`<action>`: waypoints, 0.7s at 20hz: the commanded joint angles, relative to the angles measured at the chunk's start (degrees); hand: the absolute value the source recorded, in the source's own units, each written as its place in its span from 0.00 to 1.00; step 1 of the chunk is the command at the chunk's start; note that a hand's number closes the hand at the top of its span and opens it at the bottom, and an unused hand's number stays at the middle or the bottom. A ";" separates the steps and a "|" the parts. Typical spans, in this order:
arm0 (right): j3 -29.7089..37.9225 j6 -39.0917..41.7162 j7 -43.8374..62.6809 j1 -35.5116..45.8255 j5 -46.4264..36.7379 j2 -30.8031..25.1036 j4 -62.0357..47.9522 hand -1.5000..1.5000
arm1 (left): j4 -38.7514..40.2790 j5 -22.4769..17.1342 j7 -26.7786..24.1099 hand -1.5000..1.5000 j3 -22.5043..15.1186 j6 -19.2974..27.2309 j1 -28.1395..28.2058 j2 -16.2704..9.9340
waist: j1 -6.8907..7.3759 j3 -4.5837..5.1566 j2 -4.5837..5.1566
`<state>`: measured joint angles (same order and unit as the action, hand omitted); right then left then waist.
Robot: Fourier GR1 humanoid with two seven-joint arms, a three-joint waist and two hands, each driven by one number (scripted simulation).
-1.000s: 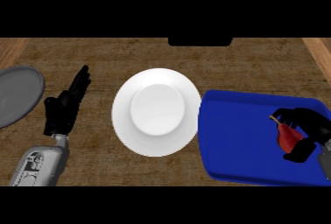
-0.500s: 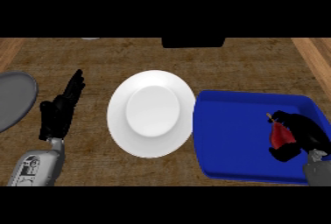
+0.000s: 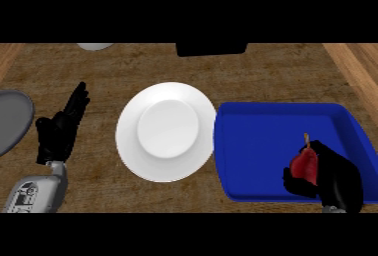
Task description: Pick the pear from the tray and place it in the plate
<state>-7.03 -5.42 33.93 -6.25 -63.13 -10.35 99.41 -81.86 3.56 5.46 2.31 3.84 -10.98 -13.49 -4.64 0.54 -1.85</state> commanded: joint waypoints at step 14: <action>-40.99 3.49 35.78 15.27 -24.44 10.30 16.11 1.00 | 2.75 -0.08 0.65 0.50 -0.99 -2.24 -6.68 1.08 | 5.23 -0.45 2.01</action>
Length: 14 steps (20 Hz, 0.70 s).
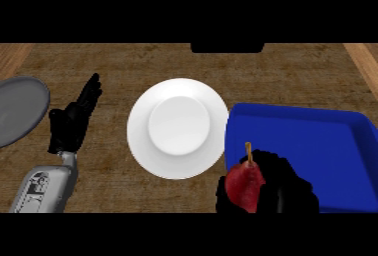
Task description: Pick the pear from the tray and place it in the plate
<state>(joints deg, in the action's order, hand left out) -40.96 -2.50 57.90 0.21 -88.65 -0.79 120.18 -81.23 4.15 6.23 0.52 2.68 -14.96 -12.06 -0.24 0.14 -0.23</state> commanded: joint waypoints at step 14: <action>4.88 -7.35 15.85 40.76 25.76 0.77 -41.75 1.00 | -2.31 0.71 -0.06 0.50 -1.79 -1.37 0.04 1.38 | 3.32 -0.08 0.62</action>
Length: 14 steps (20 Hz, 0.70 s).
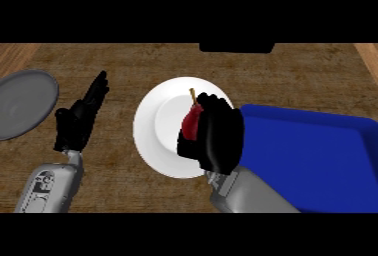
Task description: Pick the pear from the tray and place it in the plate
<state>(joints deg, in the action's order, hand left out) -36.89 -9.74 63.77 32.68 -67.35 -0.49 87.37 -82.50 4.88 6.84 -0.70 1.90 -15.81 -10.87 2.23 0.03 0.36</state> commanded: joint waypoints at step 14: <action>2.56 -26.37 -2.64 12.56 23.96 0.47 -36.10 0.00 | 2.59 0.08 -0.41 0.50 0.33 -0.88 -2.80 0.48 | 2.14 -0.10 0.65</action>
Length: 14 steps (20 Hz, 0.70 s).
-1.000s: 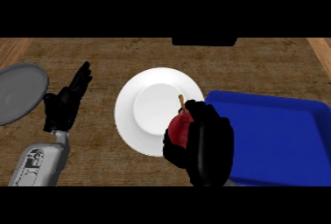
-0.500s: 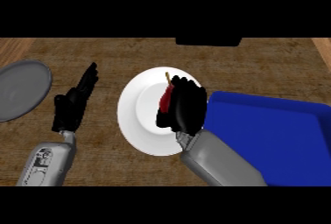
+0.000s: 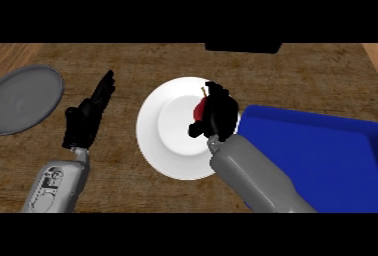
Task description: Pick the pear from the tray and place it in the plate
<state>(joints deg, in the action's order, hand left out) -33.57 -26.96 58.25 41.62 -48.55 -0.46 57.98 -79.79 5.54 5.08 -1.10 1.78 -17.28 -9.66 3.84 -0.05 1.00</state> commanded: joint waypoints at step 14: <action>2.21 -38.70 -0.30 -5.03 1.23 0.44 4.39 0.00 | 0.92 0.18 -1.88 0.50 1.88 1.22 3.70 0.01 | -4.41 0.06 -1.28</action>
<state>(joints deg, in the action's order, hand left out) -33.41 -55.72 55.38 40.30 -43.99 -0.32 60.19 -79.53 5.17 4.65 0.57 1.68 -15.67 -10.50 1.24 -0.03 0.04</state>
